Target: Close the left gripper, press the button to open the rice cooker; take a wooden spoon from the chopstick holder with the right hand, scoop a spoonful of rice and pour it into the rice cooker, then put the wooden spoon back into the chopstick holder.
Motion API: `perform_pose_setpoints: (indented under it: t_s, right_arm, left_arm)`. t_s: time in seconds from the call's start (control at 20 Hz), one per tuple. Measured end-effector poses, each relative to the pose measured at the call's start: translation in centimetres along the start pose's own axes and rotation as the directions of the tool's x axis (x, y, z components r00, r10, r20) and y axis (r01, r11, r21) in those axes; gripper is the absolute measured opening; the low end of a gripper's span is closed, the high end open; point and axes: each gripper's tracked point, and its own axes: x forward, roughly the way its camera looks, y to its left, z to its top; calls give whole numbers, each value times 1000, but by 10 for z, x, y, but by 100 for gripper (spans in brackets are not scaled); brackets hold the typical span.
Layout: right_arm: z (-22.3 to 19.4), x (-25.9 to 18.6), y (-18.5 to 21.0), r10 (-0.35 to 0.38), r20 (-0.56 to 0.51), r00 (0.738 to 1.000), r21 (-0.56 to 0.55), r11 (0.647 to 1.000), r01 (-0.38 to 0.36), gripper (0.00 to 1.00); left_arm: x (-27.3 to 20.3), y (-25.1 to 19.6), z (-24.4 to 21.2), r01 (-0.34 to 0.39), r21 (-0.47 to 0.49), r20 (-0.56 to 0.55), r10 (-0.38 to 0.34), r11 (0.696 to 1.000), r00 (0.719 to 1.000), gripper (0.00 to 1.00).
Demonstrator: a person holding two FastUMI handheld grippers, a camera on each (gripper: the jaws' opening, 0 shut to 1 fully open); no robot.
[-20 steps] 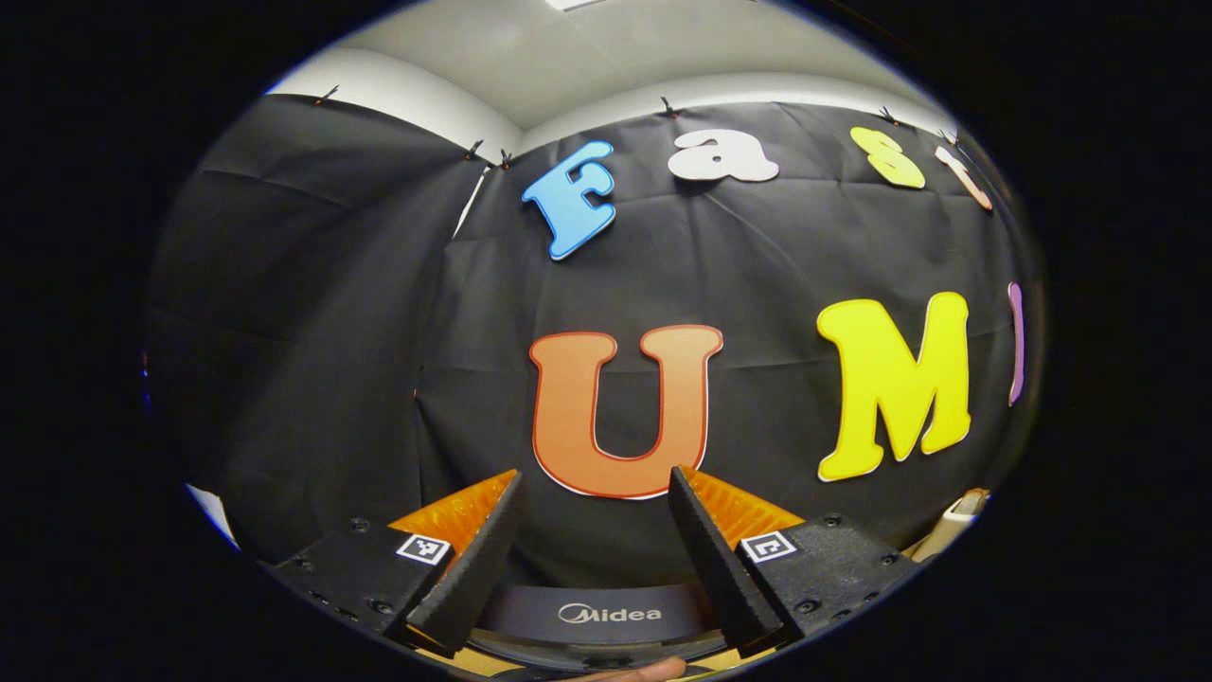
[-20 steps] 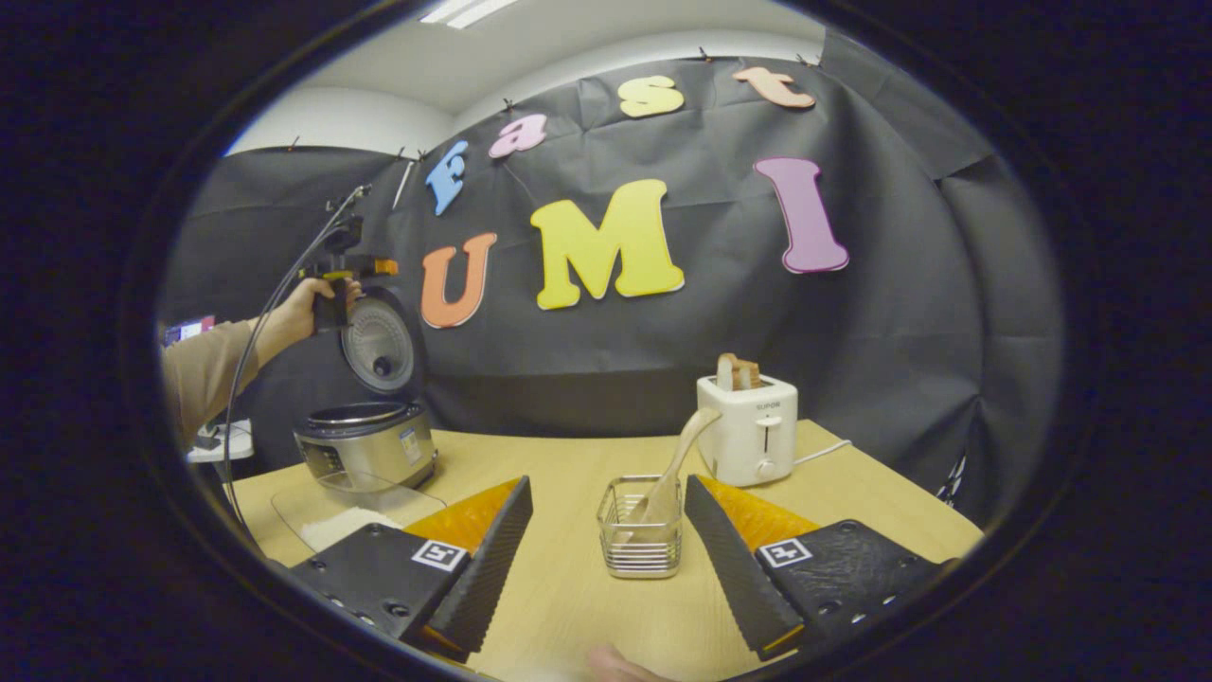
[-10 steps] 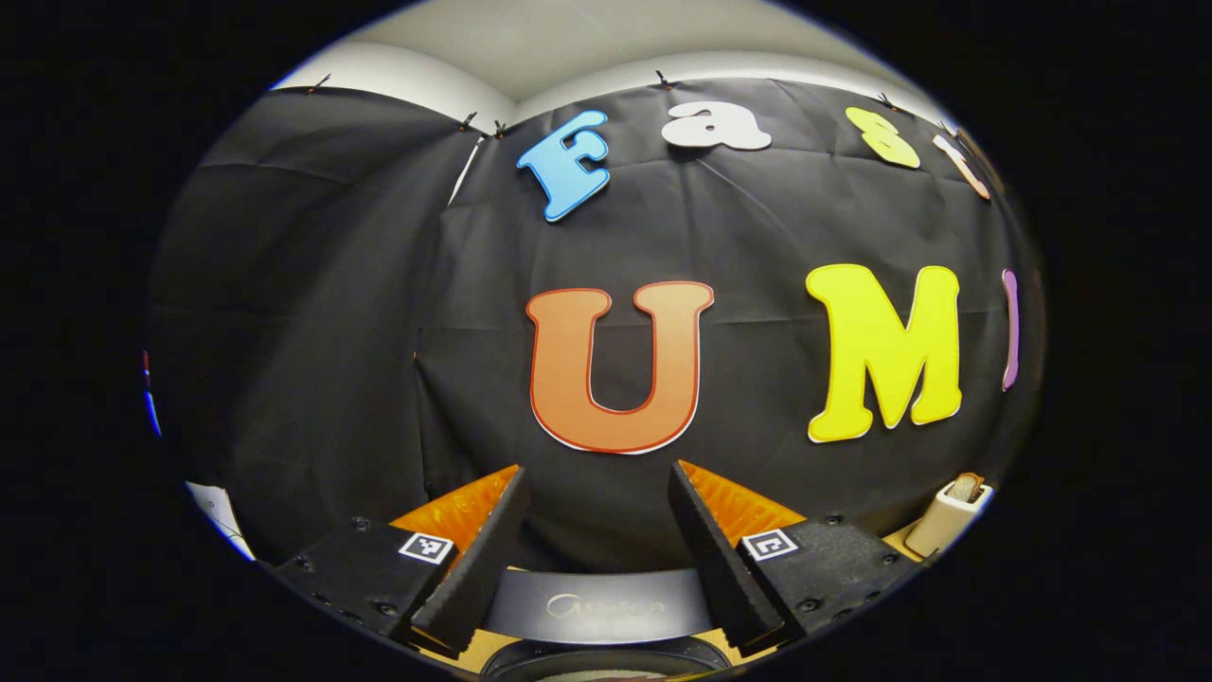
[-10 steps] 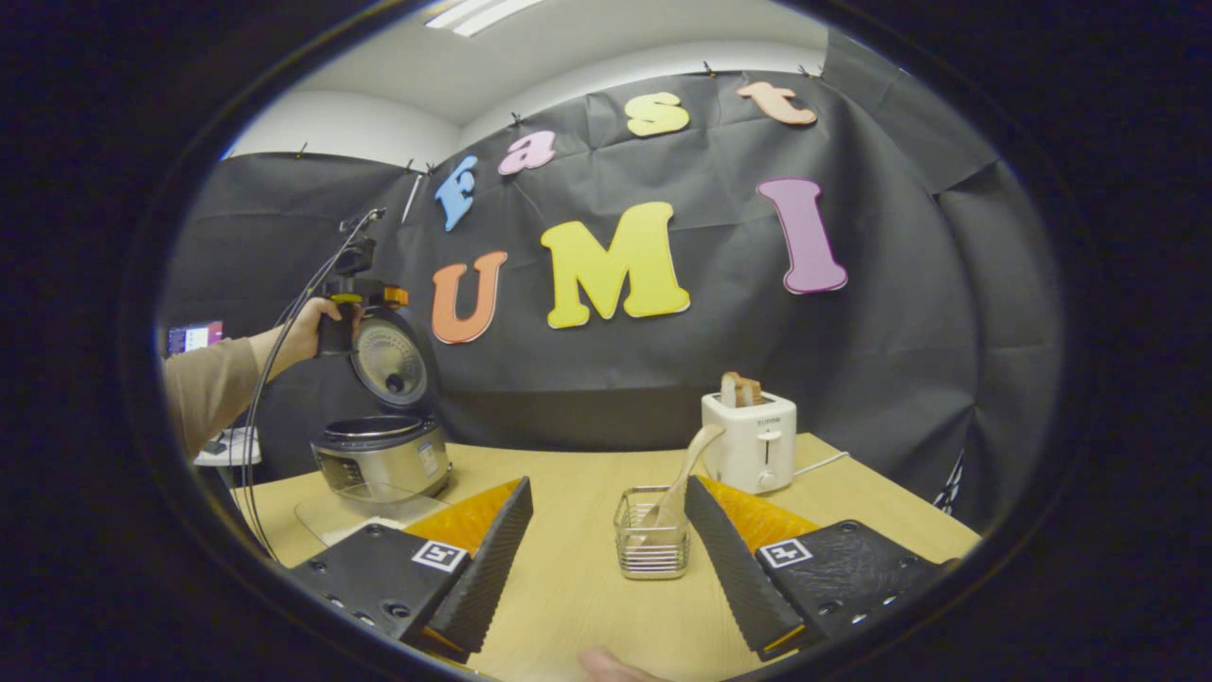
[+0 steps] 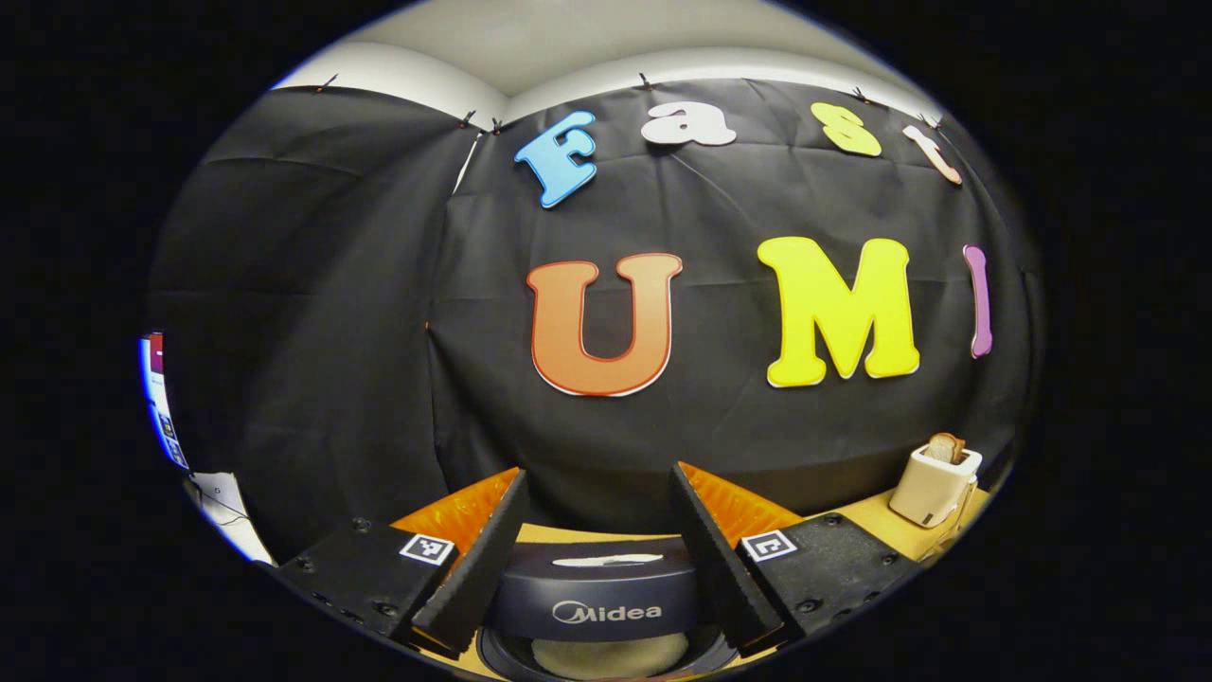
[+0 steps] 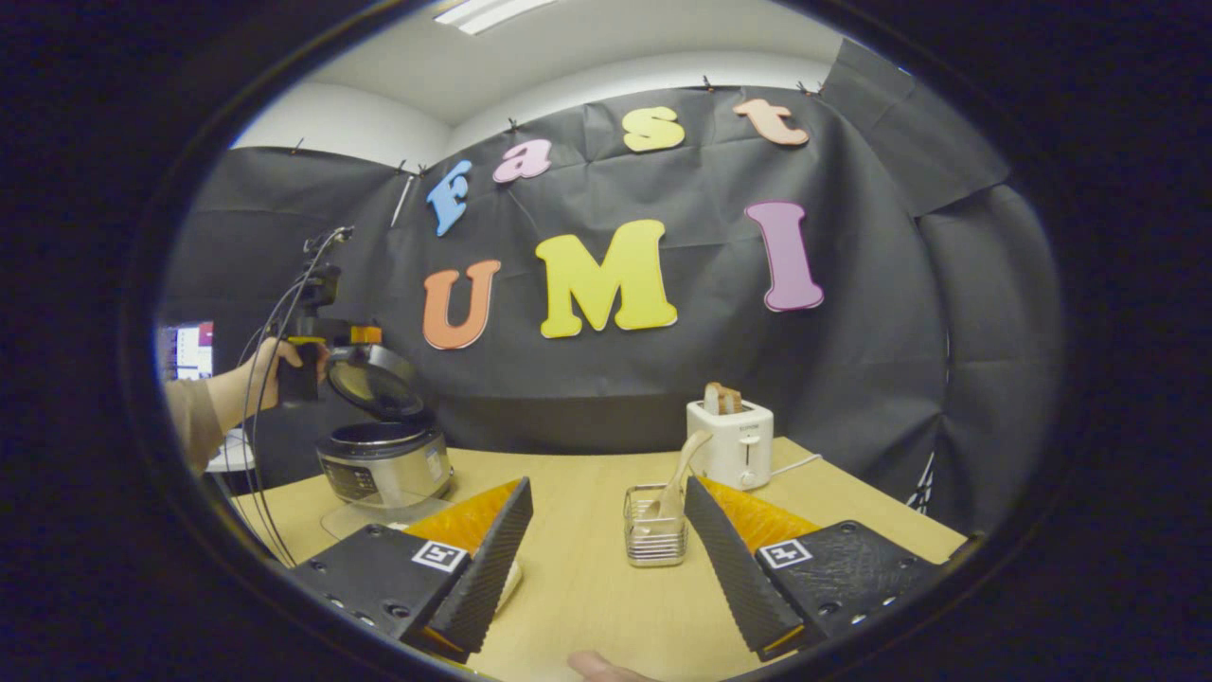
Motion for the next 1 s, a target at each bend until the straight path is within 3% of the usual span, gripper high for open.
perform_pose_setpoints:
  t_s: [0.05, 0.1, 0.15, 0.2, 0.25, 0.4, 0.55, 0.6, 0.8, 0.85, 0.9, 0.95, 1.0]
  right_arm:
    - [1, -4, 3, 5, -10, 1000, 7, 1000, -5, 92]
    - [4, -8, 3, 3, -13, 1000, 14, 1000, -3, 96]
    - [7, -13, -2, -13, -15, 1000, 27, 1000, 13, 92]
    - [11, -17, -6, -27, -12, 1000, 37, 999, 27, 96]
    - [15, -23, -9, -38, -3, 999, 46, 998, 38, 92]
    - [27, -35, -12, -54, 16, 998, 56, 997, 53, 92]
    - [30, -48, -15, -92, 32, 995, 25, 996, 91, 91]
    - [32, -51, -15, -102, 35, 994, 7, 995, 102, 95]
    - [34, -63, -6, -66, 30, 997, 17, 998, 65, 96]
    - [35, -65, -8, -67, 33, 997, 17, 998, 67, 92]
    - [37, -68, -9, -72, 39, 997, 17, 997, 71, 100]
    - [39, -68, -11, -76, 46, 996, 20, 997, 76, 91]
    - [40, -69, -12, -81, 49, 996, 28, 996, 79, 96]
  left_arm:
    - [-7, -2, -12, 3, -5, -17, -3, 1000, 1000, 94]
    - [-12, -1, -19, -1, -8, -31, 0, 1000, 1000, 94]
    - [-16, -3, -30, -7, -2, -58, 7, 1000, 998, 94]
    - [-22, -5, -48, -6, 9, -112, 7, 1000, 994, 94]
    - [-27, -7, -62, -2, 15, -151, 5, 1000, 988, 94]
    - [-39, -10, -86, 4, -19, -238, -9, 1000, 971, 94]
    - [-43, -14, -97, 16, 13, -236, -12, 1000, 972, 94]
    - [-44, -14, -101, 19, 14, -243, -15, 1000, 970, 94]
    - [-54, -17, -132, 28, -11, -309, -30, 1000, 951, 94]
    - [-57, -16, -126, 39, -1, -266, -38, 999, 963, 94]
    - [-59, -18, -127, 45, 0, -285, -43, 999, 957, 93]
    - [-60, -17, -124, 50, -4, -274, -49, 999, 961, 92]
    - [-61, -18, -125, 55, -9, -279, -55, 998, 959, 93]
